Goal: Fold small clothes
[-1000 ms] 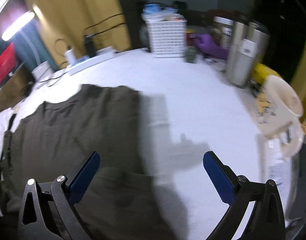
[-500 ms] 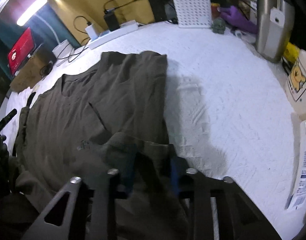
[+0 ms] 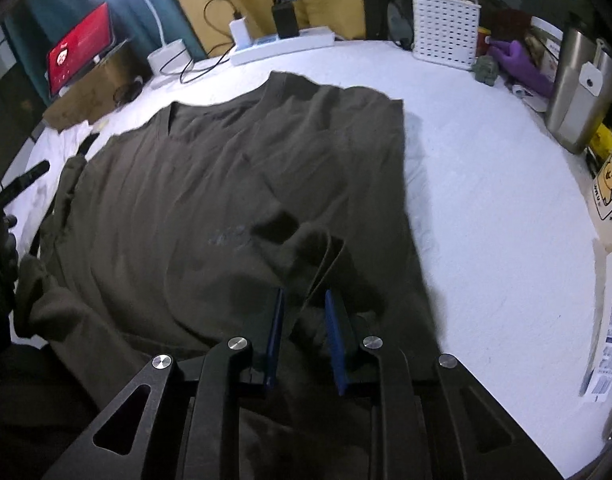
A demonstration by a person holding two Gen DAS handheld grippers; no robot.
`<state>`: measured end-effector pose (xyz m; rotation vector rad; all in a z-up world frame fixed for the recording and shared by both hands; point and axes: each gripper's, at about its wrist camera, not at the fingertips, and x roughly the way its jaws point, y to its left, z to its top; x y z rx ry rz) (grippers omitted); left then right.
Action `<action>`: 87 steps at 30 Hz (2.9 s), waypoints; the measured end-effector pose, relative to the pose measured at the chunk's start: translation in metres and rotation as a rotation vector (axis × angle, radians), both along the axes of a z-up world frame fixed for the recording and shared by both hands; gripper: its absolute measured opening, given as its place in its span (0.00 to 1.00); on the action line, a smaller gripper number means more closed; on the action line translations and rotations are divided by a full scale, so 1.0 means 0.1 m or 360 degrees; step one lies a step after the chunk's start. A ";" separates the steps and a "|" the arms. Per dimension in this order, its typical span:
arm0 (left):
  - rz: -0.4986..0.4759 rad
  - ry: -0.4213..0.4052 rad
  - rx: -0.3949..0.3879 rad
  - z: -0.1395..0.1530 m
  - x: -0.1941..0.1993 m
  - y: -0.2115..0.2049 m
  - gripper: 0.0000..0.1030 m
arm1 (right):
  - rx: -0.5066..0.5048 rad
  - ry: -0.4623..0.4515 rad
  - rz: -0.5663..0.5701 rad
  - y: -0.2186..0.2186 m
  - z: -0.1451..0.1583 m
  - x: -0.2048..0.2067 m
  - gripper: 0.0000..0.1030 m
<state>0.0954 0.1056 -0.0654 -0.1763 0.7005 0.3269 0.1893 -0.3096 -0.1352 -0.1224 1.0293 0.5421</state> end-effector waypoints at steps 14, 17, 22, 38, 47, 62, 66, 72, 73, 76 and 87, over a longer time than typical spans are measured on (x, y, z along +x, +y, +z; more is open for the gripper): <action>0.0029 -0.0027 0.0032 0.06 -0.02 0.05 0.92 | -0.0010 -0.0087 -0.0040 -0.01 0.09 0.27 0.70; 0.0013 -0.0014 0.0042 0.06 0.00 0.04 0.92 | 0.0017 -0.0024 -0.0013 0.05 0.02 0.31 0.70; 0.0033 0.0013 0.0064 0.03 0.00 0.12 0.92 | 0.0075 0.0011 0.0169 0.28 0.05 0.11 0.70; 0.0130 0.0117 0.0084 -0.10 0.05 0.42 0.92 | 0.0080 0.0053 0.0162 0.55 0.09 0.36 0.70; 0.0006 0.0158 -0.0083 -0.26 0.17 0.51 0.92 | 0.0130 0.0043 0.0296 0.89 0.15 0.24 0.72; -0.0107 0.0269 -0.0092 -0.43 0.18 0.41 0.05 | 0.0053 -0.0052 -0.0016 0.49 0.05 0.56 0.72; 0.0054 0.0202 0.0012 -0.27 0.03 0.43 0.04 | 0.0080 -0.0069 0.0007 0.54 0.06 0.55 0.72; 0.0087 0.0108 0.0204 0.00 -0.03 0.15 0.04 | 0.0108 -0.0079 0.0030 0.54 0.06 0.50 0.72; 0.0101 0.0080 0.0245 0.07 -0.05 0.12 0.04 | 0.0113 -0.0085 0.0033 0.53 0.07 0.50 0.72; 0.0189 0.0047 0.0293 0.18 -0.14 0.12 0.04 | 0.0153 -0.0105 0.0031 0.47 0.10 0.46 0.72; 0.0295 0.0210 0.0066 -0.15 -0.48 0.28 0.04 | 0.0234 -0.0104 0.0032 0.39 0.07 0.46 0.72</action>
